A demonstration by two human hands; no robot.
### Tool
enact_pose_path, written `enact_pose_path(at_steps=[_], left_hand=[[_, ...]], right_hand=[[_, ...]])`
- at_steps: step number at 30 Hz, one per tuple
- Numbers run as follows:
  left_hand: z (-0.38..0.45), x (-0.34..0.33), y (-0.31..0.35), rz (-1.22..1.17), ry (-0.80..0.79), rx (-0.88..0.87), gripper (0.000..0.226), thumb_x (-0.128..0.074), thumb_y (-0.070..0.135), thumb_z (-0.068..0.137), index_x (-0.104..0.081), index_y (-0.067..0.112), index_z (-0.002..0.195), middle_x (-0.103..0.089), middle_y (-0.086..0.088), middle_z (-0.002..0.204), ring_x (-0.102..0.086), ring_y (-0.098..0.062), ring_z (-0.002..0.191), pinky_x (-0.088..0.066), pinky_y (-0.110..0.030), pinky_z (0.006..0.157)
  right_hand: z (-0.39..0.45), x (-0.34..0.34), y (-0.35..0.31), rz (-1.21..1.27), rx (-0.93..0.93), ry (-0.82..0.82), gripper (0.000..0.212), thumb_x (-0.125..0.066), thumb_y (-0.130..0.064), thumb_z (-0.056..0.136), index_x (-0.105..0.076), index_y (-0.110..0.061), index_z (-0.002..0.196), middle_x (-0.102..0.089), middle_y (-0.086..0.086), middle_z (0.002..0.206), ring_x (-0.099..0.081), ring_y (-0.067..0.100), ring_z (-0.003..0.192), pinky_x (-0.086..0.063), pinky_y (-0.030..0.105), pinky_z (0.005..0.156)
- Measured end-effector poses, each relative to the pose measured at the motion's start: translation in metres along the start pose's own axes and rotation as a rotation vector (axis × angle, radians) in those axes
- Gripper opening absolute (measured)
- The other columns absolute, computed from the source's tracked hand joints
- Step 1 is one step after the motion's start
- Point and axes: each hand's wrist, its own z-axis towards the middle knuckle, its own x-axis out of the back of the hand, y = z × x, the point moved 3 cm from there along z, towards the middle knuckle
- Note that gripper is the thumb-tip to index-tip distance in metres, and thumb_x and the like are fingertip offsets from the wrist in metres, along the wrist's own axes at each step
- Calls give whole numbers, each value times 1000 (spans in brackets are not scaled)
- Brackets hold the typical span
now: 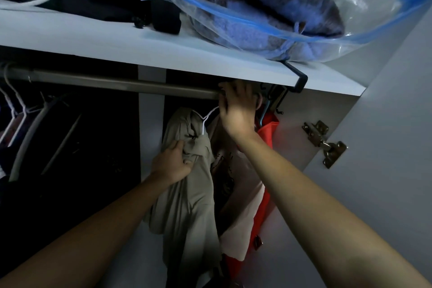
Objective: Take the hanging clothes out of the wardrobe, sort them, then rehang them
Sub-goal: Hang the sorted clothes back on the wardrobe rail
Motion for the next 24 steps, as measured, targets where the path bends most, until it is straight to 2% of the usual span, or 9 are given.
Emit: enact_pose_path(at_steps=[2, 5, 8, 10, 11, 13, 18, 22, 24], left_hand=[[5, -10, 5, -19, -6, 9, 42, -56, 31, 89, -47, 21, 129, -52, -3, 134, -61, -32, 108, -54, -42, 85], [8, -27, 13, -56, -14, 14, 49, -56, 31, 92, -45, 19, 138, -47, -4, 144, -60, -34, 113, -54, -42, 85], [10, -42, 23, -104, -14, 1, 51, -56, 31, 93, -43, 16, 140, -45, -5, 148, -59, -35, 112, -55, -45, 85], [15, -51, 32, -128, -12, -2, 50, -57, 31, 92, -44, 15, 139, -46, -6, 146, -59, -36, 112, -55, -46, 86], [17, -55, 38, -135, -19, -2, 52, -58, 31, 93, -44, 14, 140, -45, -6, 147, -59, -37, 114, -55, -46, 87], [21, -63, 54, -141, -58, -19, 56, -58, 32, 93, -42, 14, 144, -42, -6, 151, -59, -38, 119, -54, -45, 92], [32, -74, 77, -146, -190, -29, 66, -60, 39, 98, -36, 17, 155, -32, -7, 163, -51, -36, 135, -48, -43, 104], [18, -48, 75, -104, -224, -20, 66, -59, 47, 100, -34, 21, 156, -32, -5, 163, -46, -36, 139, -46, -43, 105], [6, -23, 72, -69, -194, -42, 64, -58, 51, 100, -36, 22, 153, -36, -5, 160, -46, -36, 137, -48, -44, 102]], right_hand=[[-3, -1, 6, -77, 54, 28, 30, -58, -31, 96, -74, -23, 120, -67, 3, 114, -59, 33, 108, -37, 44, 89], [-6, -4, 20, -54, 45, 53, 31, -59, -40, 99, -75, -29, 123, -71, -4, 116, -61, 27, 113, -40, 52, 104], [-6, -4, 26, -27, 66, 82, 28, -64, -33, 99, -76, -26, 124, -72, -1, 120, -63, 28, 117, -22, 36, 121], [-11, -2, 34, -38, 25, 80, 28, -62, -30, 101, -75, -24, 125, -71, 1, 124, -62, 30, 119, -30, 42, 119], [-14, -2, 41, -53, -5, 67, 29, -58, -30, 102, -74, -24, 126, -70, 3, 125, -61, 33, 119, -39, 48, 113], [-17, 0, 57, -81, -74, 24, 33, -51, -34, 107, -70, -26, 132, -67, 7, 127, -60, 37, 116, -48, 49, 102], [-15, -1, 64, -132, -144, -184, 38, -40, -39, 109, -63, -27, 137, -66, 9, 122, -61, 37, 112, -39, 48, 107], [-22, 19, 51, -144, -157, -285, 35, -56, -42, 100, -67, -15, 120, -66, 17, 118, -57, 43, 112, -44, 52, 99], [-31, 33, 45, -152, -197, -346, 41, -56, -48, 98, -65, -14, 117, -64, 17, 122, -54, 42, 117, -42, 50, 101]])
